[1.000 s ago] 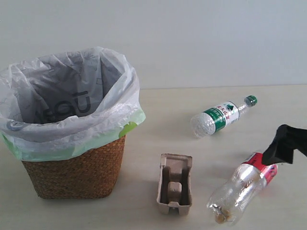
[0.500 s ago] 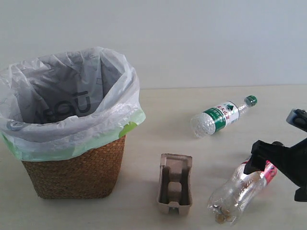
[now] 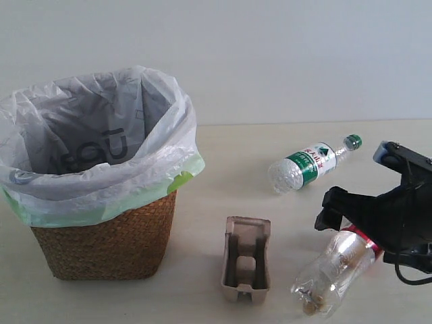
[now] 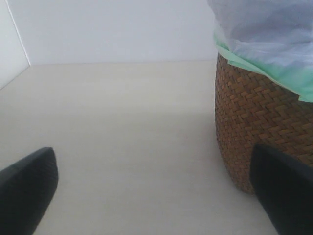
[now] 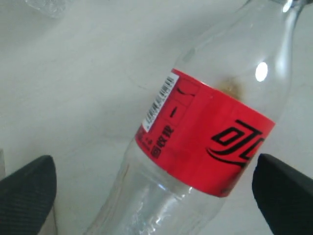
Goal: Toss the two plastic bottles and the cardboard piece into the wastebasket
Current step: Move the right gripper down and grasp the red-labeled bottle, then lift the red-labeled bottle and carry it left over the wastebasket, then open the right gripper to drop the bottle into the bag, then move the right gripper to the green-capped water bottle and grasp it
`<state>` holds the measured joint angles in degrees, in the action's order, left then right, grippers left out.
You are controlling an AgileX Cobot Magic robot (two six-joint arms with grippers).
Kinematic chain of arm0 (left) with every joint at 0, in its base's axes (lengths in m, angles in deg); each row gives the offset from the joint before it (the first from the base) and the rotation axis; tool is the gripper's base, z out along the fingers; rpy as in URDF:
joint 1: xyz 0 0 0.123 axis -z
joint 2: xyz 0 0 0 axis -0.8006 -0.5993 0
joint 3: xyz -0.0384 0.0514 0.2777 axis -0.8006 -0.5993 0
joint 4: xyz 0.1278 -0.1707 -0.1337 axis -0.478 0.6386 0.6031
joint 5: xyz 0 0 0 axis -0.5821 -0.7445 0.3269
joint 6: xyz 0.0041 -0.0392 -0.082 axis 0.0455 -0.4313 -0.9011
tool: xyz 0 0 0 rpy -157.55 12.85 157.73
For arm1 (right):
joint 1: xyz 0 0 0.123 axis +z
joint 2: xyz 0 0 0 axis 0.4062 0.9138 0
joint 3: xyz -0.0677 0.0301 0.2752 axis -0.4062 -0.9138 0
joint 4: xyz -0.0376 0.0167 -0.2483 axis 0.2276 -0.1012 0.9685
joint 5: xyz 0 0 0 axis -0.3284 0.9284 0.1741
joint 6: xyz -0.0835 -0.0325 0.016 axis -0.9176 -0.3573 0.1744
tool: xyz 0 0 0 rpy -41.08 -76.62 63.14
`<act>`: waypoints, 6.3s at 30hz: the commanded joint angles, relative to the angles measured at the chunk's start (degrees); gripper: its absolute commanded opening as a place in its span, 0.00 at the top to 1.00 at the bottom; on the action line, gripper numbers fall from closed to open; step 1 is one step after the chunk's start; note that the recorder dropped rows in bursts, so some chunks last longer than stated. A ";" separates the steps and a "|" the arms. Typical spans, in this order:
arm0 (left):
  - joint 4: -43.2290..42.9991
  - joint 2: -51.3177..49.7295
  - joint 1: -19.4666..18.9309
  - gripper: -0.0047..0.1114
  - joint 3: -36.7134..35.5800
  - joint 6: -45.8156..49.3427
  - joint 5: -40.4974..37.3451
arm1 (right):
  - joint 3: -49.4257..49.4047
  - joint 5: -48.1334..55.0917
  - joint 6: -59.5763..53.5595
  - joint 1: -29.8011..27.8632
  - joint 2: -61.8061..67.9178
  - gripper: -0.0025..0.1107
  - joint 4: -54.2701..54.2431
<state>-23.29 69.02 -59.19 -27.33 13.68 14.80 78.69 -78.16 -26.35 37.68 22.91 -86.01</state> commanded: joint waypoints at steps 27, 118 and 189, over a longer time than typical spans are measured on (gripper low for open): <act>0.12 0.18 -0.14 0.03 0.21 -0.50 0.48 | 9.66 11.00 -5.95 0.20 0.90 0.97 0.30; 0.12 0.18 -0.14 0.03 0.21 -0.50 0.48 | 29.96 -74.25 -108.61 26.11 -8.21 0.98 -58.30; 0.12 0.18 -0.14 0.03 0.21 -0.50 0.48 | 51.09 14.36 39.69 -2.92 35.62 0.17 27.20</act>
<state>-23.29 69.02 -59.19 -27.33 13.68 14.80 129.46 -62.71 14.00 35.36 57.03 -58.57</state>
